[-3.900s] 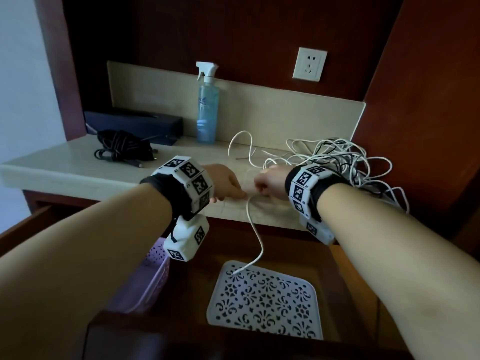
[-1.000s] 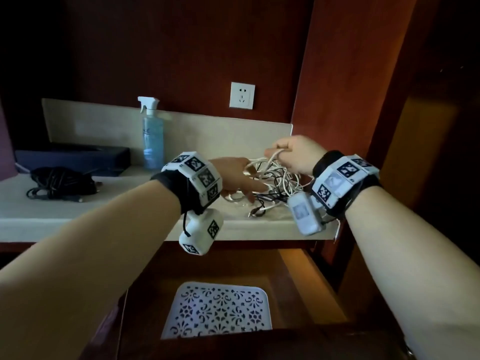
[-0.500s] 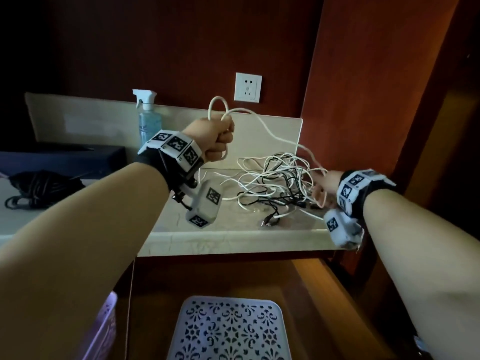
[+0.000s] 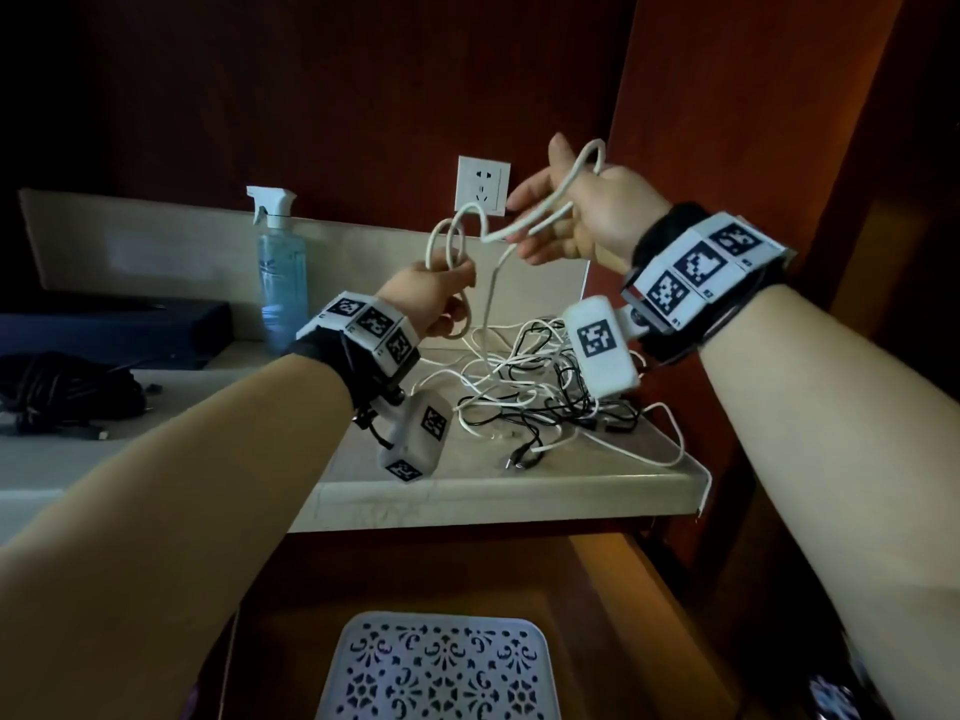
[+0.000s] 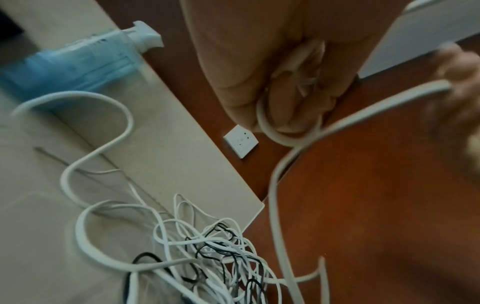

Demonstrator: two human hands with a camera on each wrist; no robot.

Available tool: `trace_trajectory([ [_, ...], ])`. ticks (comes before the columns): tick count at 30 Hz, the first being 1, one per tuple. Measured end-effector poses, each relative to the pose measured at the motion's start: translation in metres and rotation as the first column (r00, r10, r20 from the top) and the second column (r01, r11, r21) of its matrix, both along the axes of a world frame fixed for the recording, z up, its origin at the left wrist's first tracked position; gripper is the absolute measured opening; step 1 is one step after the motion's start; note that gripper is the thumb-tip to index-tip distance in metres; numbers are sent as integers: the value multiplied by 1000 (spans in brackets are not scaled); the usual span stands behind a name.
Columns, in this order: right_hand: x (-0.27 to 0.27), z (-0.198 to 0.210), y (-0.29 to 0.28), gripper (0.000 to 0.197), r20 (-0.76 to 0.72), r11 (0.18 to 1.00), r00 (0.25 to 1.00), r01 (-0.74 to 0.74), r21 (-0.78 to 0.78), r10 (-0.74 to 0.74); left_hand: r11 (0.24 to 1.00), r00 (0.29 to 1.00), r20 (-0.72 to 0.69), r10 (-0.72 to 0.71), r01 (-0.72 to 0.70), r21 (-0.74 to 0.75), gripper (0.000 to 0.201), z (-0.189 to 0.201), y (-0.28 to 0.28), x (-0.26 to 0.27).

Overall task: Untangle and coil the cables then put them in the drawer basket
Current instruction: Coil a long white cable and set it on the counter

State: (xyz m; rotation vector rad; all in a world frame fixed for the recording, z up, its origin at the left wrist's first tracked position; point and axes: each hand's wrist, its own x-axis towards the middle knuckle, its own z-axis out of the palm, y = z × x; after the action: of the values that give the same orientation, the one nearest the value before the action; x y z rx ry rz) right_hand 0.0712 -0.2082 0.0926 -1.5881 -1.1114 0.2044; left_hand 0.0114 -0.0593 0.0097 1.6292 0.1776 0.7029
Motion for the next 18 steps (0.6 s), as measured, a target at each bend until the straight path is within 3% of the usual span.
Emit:
trace_trajectory([
  [6,11,-12,-14,20,108,985,994,24,-169,-6,996,996,-84,-41,34,-88,17,-11,18,-13],
  [10,-1,-5,-13,22,103,993,990,-82,-89,91,997,995,-94,-45,39,-61,15,-14,16,-18],
  [13,-14,2,-7,23,93,984,979,-180,-8,180,983,975,-123,-183,178,-48,6,-14,-2,-18],
  [15,-15,1,-8,25,118,982,975,-189,-14,189,970,961,-146,-234,222,-95,18,-16,-9,-14],
  [18,-8,-4,-17,25,72,984,982,-176,19,174,961,952,-172,-255,230,-153,22,-20,-14,-7],
])
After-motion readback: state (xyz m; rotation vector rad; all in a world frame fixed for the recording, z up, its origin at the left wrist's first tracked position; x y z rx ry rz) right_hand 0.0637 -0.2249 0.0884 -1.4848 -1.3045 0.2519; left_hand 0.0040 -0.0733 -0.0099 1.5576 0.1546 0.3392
